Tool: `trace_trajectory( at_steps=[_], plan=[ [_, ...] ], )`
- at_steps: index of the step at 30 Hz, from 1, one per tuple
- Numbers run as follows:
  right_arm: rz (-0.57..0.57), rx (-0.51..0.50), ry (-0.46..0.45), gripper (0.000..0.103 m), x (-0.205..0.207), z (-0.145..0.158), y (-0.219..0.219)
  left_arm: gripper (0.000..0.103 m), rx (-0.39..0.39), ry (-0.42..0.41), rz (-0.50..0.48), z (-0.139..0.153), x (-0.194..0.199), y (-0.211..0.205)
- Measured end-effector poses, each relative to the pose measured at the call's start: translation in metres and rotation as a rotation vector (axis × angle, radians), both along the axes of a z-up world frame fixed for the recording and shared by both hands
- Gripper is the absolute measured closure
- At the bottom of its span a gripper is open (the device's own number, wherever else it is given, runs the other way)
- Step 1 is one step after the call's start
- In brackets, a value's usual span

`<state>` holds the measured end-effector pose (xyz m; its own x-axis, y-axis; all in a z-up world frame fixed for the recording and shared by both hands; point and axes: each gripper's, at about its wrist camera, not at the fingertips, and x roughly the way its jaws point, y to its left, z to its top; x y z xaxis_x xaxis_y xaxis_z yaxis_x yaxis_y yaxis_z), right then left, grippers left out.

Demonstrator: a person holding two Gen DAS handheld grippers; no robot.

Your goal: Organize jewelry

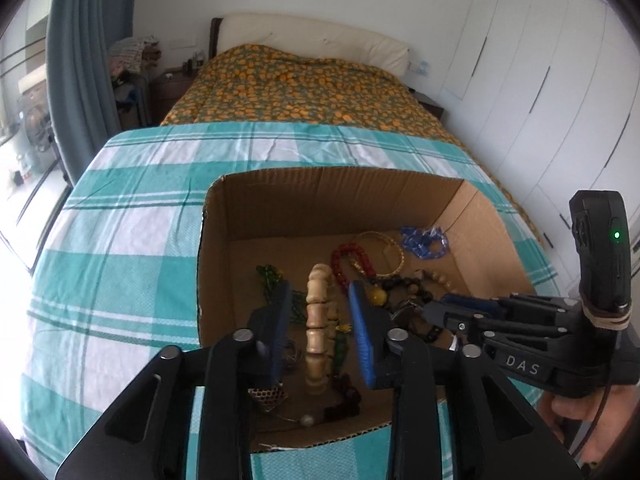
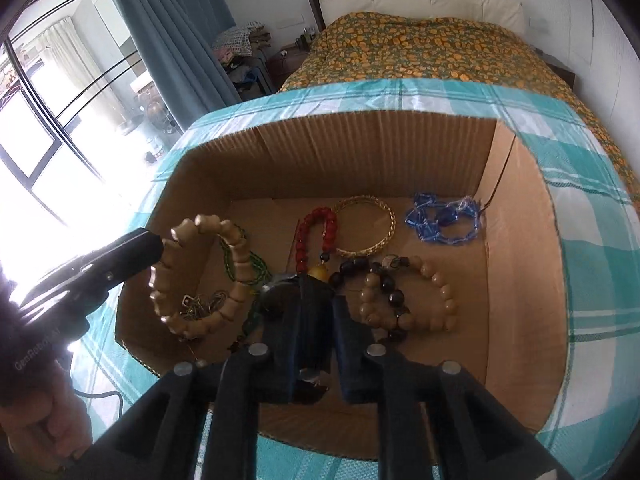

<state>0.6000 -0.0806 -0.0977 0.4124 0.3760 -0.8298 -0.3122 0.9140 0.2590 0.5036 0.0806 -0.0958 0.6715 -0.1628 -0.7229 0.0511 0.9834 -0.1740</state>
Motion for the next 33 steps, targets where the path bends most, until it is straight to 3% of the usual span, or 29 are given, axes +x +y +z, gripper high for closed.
trace_trajectory(
  at_steps=[1,2,8,12,18,25,33],
  plan=[
    [-0.016,-0.009,-0.025,0.059,-0.003,0.003,-0.004,0.036,0.006,-0.01,0.015,0.0,-0.005,0.002],
    [-0.032,-0.021,-0.059,0.054,-0.008,0.007,-0.009,0.025,0.014,-0.031,0.026,0.002,-0.012,0.004],
    [-0.074,-0.083,-0.188,0.037,-0.037,0.035,-0.034,0.006,0.152,-0.108,0.078,0.019,-0.046,-0.008],
    [-0.052,-0.111,-0.239,0.026,-0.054,0.057,-0.038,0.002,0.242,-0.139,0.116,0.036,-0.059,-0.027],
    [-0.054,-0.171,-0.351,0.025,-0.086,0.093,-0.036,0.001,0.317,-0.132,0.235,0.057,-0.076,-0.041],
    [-0.071,-0.121,-0.422,0.025,-0.115,0.125,-0.046,0.001,0.243,-0.085,0.193,0.068,-0.097,-0.042],
    [-0.059,-0.108,-0.344,0.025,-0.134,0.131,-0.045,0.0,0.23,-0.085,0.198,0.089,-0.121,-0.044]
  ],
)
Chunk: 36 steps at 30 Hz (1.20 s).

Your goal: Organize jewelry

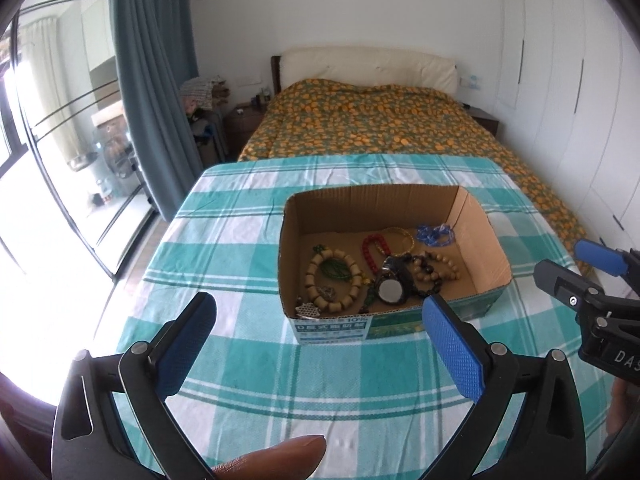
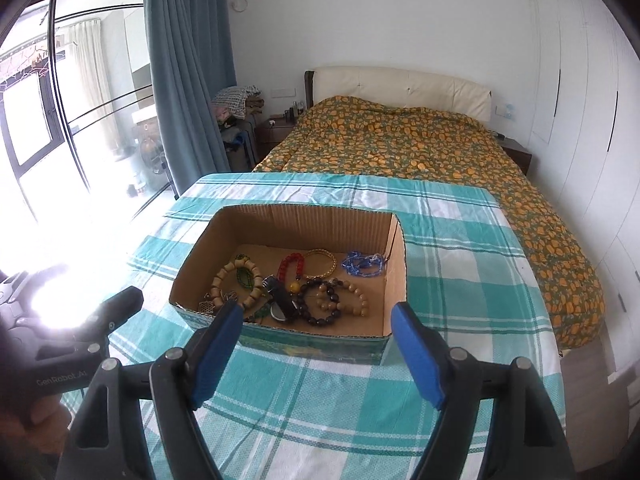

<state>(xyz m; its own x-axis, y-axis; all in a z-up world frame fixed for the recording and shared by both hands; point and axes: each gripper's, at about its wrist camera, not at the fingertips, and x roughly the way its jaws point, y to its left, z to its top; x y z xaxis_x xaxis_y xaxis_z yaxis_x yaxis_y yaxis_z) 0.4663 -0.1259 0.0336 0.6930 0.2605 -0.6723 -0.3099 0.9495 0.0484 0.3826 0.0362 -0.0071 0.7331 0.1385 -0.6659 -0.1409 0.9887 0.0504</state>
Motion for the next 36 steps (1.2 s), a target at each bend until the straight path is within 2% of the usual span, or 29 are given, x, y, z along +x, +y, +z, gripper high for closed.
trace_trajectory(
  at_steps=[10,25,36],
  plan=[
    [0.013,0.026,0.015,0.025,-0.025,0.024,0.001,0.0,-0.035,-0.007,0.034,0.018,-0.018,0.007],
    [0.041,0.027,0.007,0.025,-0.047,0.045,0.008,0.0,-0.015,-0.038,0.07,0.04,-0.039,0.011],
    [0.058,0.003,-0.017,0.025,-0.056,0.052,0.016,0.0,0.012,-0.057,0.101,0.043,-0.043,0.014]
  ],
)
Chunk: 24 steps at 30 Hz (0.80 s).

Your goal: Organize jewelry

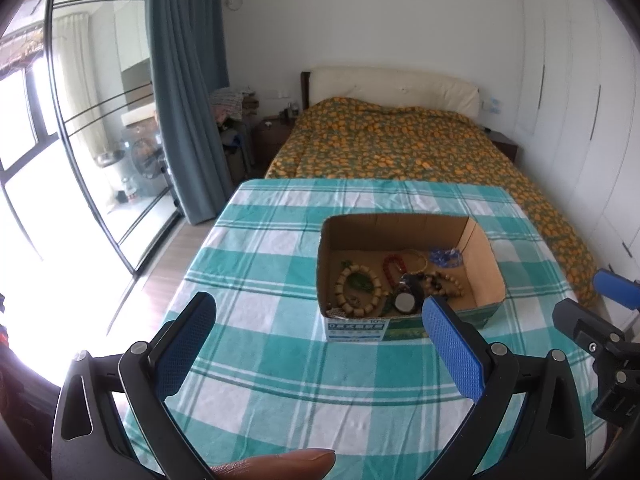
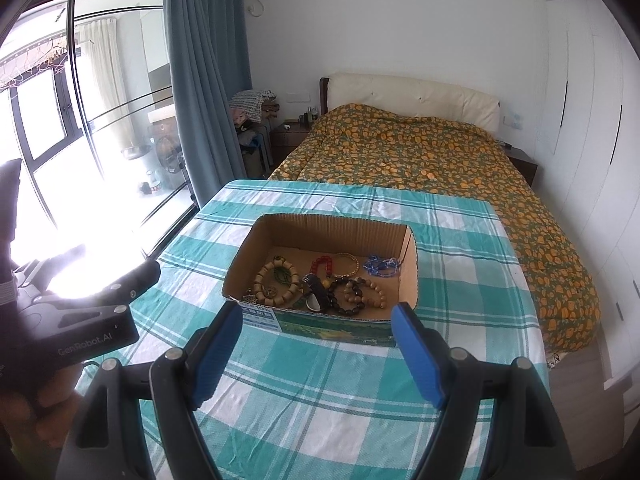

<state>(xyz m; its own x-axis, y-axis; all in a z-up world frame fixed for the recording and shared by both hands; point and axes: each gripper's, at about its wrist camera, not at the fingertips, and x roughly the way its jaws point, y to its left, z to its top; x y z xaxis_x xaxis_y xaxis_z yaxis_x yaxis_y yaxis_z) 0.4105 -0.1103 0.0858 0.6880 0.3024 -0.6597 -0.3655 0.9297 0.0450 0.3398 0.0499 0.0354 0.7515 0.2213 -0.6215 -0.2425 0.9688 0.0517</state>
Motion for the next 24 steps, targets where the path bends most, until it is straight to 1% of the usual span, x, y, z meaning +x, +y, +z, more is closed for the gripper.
trace_trajectory(
  at_steps=[11,24],
  plan=[
    [-0.001,-0.006,-0.002,0.025,-0.0021,0.0017,0.0004,0.0,0.001,0.014,-0.023,-0.0016,0.0007,-0.0017],
    [-0.012,-0.01,-0.003,0.025,-0.0028,0.0023,-0.0009,0.0,0.011,0.029,-0.01,-0.0037,0.002,-0.0024]
  ],
)
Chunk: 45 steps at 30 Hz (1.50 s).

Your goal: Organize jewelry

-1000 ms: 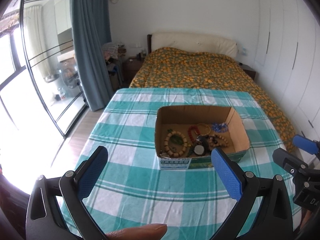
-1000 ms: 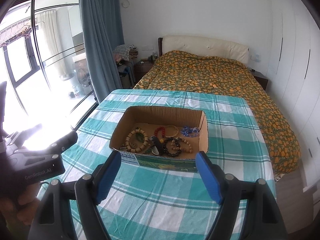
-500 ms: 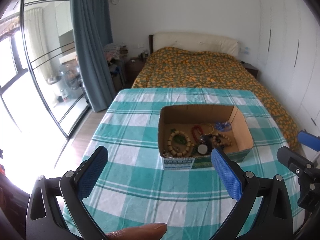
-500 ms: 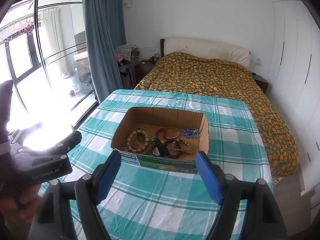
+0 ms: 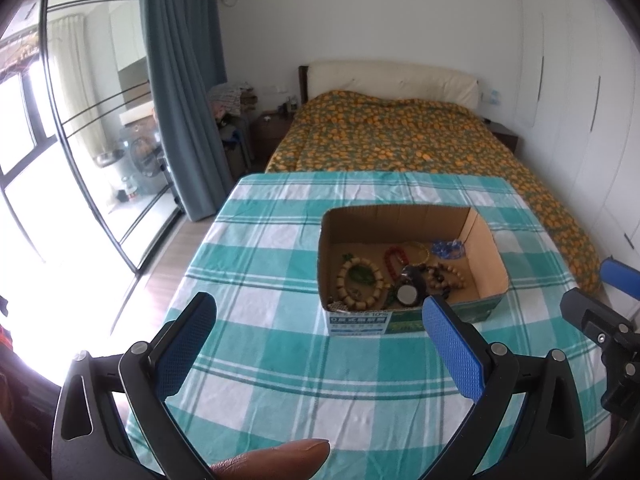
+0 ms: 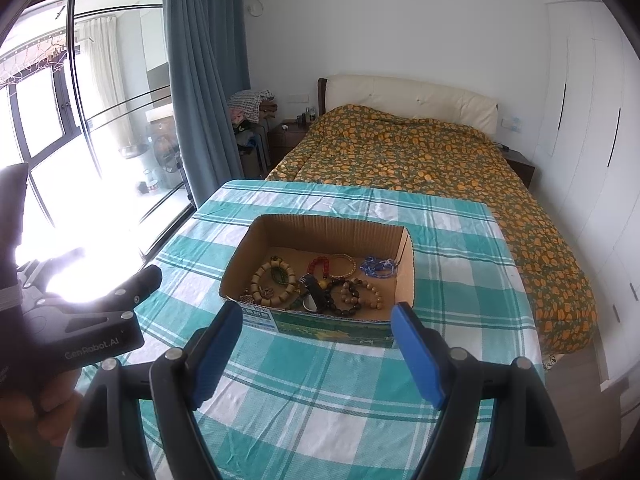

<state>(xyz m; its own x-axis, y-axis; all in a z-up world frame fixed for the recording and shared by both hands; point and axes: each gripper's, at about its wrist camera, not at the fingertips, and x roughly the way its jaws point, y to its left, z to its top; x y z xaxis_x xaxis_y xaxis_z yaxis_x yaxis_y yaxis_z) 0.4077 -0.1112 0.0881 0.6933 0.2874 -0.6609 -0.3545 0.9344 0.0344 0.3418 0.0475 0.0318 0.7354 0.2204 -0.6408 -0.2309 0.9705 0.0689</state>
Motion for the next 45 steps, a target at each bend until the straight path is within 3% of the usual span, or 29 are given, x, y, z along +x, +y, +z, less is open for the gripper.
trace_trajectory(
  at_steps=[45],
  plan=[
    [-0.006,-0.004,0.002,0.024,-0.0024,0.0,-0.0041,0.0,-0.011,0.023,-0.014,-0.002,0.0031,-0.0031]
  ],
)
